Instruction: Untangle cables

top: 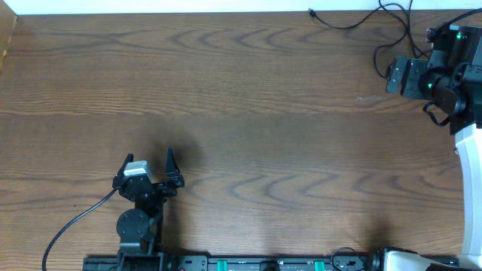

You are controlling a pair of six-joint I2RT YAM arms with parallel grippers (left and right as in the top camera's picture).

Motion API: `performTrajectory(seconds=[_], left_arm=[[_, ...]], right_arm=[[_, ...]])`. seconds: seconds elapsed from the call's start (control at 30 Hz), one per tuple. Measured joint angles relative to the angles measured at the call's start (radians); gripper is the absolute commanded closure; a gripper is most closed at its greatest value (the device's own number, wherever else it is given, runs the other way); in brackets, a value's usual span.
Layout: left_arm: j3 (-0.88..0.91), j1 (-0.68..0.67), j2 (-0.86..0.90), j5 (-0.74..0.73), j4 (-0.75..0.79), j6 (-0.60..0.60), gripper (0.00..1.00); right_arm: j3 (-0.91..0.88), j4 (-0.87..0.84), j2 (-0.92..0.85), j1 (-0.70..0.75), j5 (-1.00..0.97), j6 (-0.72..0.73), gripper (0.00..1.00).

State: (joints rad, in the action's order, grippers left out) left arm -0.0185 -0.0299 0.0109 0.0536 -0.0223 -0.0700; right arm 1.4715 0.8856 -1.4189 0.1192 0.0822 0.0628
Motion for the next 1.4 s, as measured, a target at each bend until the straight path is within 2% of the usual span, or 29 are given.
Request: performTrajectory(seconds=[1.13,1.27,1.4], left_arm=[[0.000,0.000,0.000,0.000,0.000,0.000,0.08],[-0.001,0.000,0.000,0.000,0.000,0.000,0.08],[-0.002,0.000,0.000,-0.003,-0.003,0.000,0.08]], right_arm=[[0.000,0.025,0.001,0.000,-0.003,0.000,0.01],[-0.060,-0.092,0.038,-0.002,0.003,0.005,0.01],[-0.274,-0.394,0.150,-0.014,0.039,0.040,0.01]])
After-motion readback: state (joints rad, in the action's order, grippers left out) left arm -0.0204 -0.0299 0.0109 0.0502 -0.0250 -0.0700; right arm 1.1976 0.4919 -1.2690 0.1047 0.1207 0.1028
